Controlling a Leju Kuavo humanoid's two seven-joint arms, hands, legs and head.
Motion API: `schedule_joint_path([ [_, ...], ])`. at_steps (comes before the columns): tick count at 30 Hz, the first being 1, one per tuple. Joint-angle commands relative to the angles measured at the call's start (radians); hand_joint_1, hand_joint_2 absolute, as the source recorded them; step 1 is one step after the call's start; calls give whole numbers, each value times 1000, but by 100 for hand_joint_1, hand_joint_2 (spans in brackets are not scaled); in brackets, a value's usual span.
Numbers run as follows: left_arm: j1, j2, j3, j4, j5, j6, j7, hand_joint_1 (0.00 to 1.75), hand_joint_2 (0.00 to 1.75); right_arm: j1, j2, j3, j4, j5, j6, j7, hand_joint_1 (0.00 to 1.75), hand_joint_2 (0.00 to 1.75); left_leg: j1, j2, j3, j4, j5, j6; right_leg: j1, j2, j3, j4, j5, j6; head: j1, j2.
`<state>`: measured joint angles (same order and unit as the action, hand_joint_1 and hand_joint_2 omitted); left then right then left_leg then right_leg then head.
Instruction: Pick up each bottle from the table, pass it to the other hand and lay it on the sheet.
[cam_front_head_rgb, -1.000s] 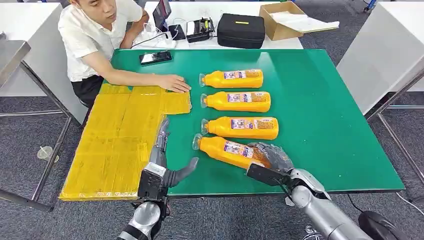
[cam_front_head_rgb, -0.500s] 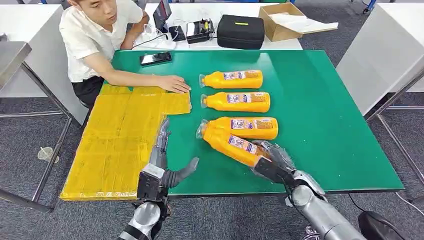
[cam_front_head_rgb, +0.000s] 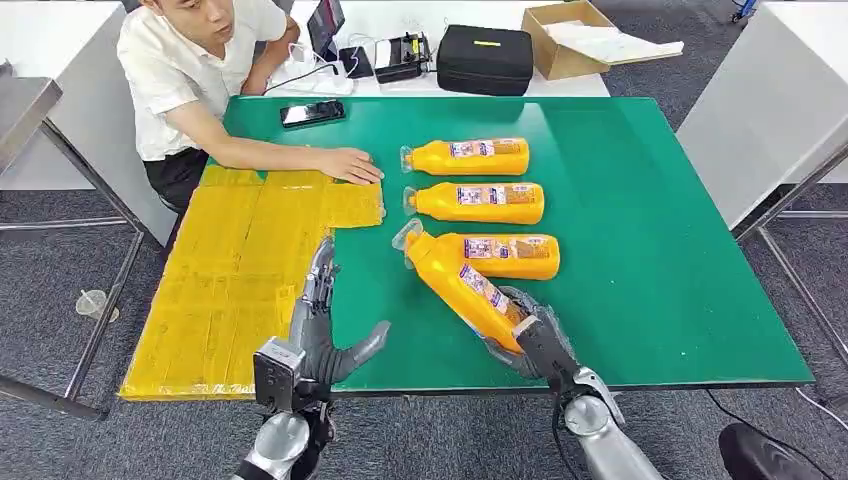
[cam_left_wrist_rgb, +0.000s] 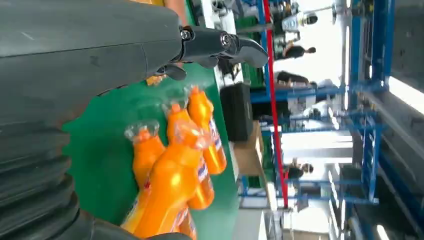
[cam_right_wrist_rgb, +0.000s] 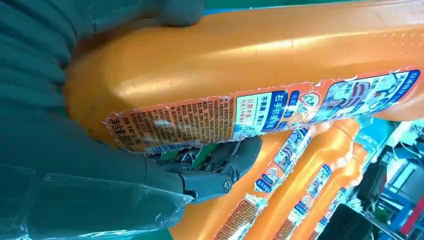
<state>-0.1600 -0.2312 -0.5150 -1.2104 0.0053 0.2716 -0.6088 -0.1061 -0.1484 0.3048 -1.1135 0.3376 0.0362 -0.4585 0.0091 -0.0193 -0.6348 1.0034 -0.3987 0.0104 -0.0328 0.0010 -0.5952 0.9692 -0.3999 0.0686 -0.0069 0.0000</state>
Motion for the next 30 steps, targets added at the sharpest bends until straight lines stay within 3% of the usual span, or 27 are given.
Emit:
schedule_joint_path([
  [1, -8, 28, 31, -2, 49, 6, 7, 0, 175, 3, 57, -48, -6, -31, 7, -57, 175, 175, 1, 3, 4, 0, -2, -1, 2, 1, 3, 0, -1, -5, 0, 0],
  [3, 6, 28, 49, 2, 124, -47, 43, 0, 175, 11, 73, -58, -28, -46, -4, -68, 175, 175, 2, 5, 5, 1, -3, -1, 3, 2, 4, 0, -2, -6, 0, 0],
  [5, 18, 43, 58, 26, 298, -231, 146, 0, 175, 13, 94, -68, -53, -70, -14, -89, 175, 175, 2, 7, 7, 1, -5, -1, 3, 4, 6, 0, -3, -7, 0, 0],
  [8, 28, 58, 99, 82, 464, -378, 215, 0, 175, 7, 119, -57, -77, -94, -4, -106, 175, 175, 1, 5, 4, -1, -2, -1, 1, 4, 3, -1, -1, -4, 0, 0],
  [11, -2, 74, 112, 165, 524, -461, 243, 0, 175, 0, 138, -17, -98, -110, 19, -124, 175, 175, 1, 5, 3, -1, -2, -1, 1, 4, 2, -1, -1, -4, 0, 0],
  [17, -82, 79, 123, 269, 478, -504, 227, 0, 175, -19, 161, 54, -126, -139, 56, -132, 175, 175, 2, 5, 2, 0, -2, -1, 2, 3, 1, 0, -1, -5, 0, 0],
  [30, -87, 74, 113, 215, 402, -525, 168, 0, 175, -36, 176, 107, -57, -141, 108, -134, 175, 175, 2, 4, 2, 0, -2, -1, 2, 2, 1, 0, -2, -5, 0, 0],
])
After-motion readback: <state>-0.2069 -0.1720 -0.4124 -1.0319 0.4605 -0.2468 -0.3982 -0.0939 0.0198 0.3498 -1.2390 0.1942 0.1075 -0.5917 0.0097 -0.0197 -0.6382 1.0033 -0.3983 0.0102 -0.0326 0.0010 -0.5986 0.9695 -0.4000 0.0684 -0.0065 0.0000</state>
